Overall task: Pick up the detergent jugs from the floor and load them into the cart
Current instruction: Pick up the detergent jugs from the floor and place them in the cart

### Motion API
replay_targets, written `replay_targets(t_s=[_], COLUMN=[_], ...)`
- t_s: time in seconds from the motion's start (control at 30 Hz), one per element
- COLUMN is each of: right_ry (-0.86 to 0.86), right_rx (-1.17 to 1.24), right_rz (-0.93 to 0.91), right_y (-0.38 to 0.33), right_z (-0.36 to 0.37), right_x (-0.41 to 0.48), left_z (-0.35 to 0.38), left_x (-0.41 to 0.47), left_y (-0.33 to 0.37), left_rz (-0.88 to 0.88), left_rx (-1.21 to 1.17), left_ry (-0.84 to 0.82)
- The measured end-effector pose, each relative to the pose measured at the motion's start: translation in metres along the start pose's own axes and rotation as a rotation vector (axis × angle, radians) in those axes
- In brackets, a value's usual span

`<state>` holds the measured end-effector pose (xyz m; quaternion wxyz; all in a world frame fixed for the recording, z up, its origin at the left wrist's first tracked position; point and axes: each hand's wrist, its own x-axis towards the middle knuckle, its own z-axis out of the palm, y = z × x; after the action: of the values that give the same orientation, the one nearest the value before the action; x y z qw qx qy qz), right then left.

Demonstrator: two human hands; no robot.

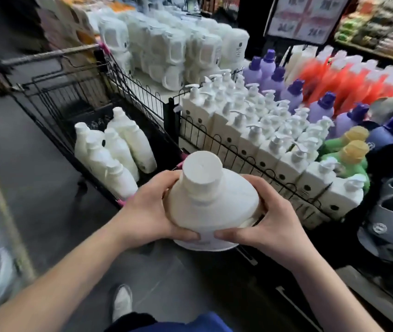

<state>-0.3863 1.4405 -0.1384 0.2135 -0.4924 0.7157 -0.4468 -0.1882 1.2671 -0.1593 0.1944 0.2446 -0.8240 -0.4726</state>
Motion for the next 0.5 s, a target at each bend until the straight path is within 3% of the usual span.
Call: replay_targets(t_s=[0.27,0.5], right_ry=[0.052,0.027], right_rx=[-0.018,0.029], right_rz=[-0.005,0.036], right_y=[-0.04,-0.061], right_z=[0.123,0.182], right_x=[0.104,0.187], left_z=[-0.133,-0.216], left_x=[0.048,0.097], left_y=[-0.09,-0.14], left_rz=[0.028,0.004], left_rx=[0.001,0.029], left_ry=[-0.044,-0.076])
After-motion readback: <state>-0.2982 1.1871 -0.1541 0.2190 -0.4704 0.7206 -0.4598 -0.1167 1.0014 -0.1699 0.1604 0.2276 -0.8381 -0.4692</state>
